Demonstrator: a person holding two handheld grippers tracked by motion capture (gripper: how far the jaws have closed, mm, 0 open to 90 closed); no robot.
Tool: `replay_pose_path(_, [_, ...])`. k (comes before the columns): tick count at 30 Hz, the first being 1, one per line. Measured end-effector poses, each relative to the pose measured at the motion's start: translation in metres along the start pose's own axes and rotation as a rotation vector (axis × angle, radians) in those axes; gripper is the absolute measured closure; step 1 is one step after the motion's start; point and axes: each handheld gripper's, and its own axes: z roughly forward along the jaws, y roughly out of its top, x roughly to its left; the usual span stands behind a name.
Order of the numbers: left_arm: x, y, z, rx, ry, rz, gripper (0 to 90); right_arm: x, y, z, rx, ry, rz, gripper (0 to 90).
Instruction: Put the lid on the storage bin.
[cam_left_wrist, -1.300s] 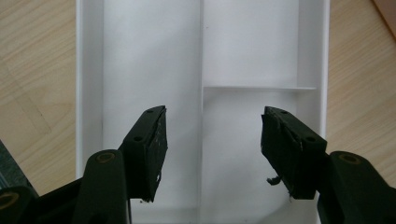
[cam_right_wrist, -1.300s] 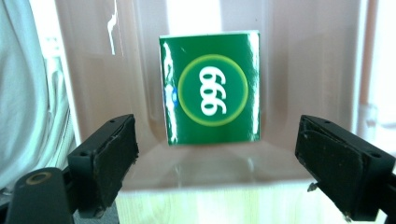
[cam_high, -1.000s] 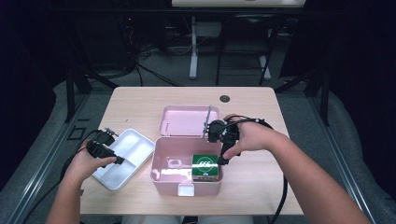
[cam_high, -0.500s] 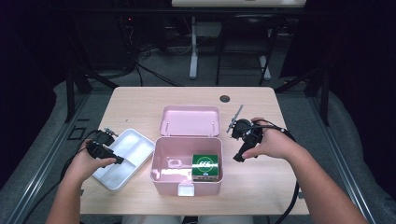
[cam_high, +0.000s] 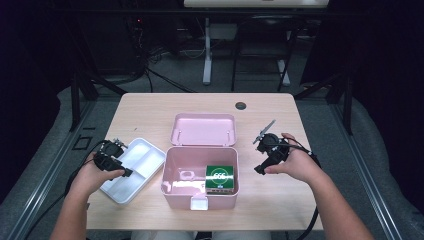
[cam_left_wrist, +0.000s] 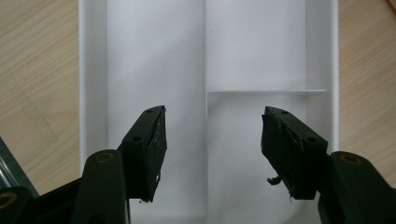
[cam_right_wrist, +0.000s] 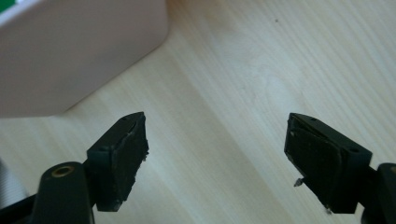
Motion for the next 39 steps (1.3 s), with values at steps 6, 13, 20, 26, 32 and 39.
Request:
replay_pose_path(6, [0.002,0.000,-0.001,-0.023,0.047,-0.014,46.7,-0.001,-0.011,0.019,-0.022,-0.040,0.054,32.4])
replay_pose_path(13, [-0.005,0.003,-0.005,0.010,0.057,0.009,50.2,-0.009,-0.027,0.032,-0.057,-0.041,0.180,37.6])
replay_pose_path(20, [-0.007,0.015,-0.004,0.057,0.041,0.038,54.4,-0.015,-0.039,0.026,-0.121,-0.050,0.257,34.7])
replay_pose_path(26, [-0.006,0.021,0.007,0.138,0.044,0.057,61.7,-0.017,-0.046,0.019,-0.180,-0.053,0.293,39.6])
replay_pose_path(32, [-0.005,0.022,0.021,0.182,0.037,0.043,69.1,-0.016,-0.048,0.014,-0.212,-0.062,0.311,39.9])
replay_pose_path(39, [0.000,0.024,0.034,0.200,0.012,0.009,76.6,-0.015,-0.048,0.018,-0.202,-0.061,0.307,40.1])
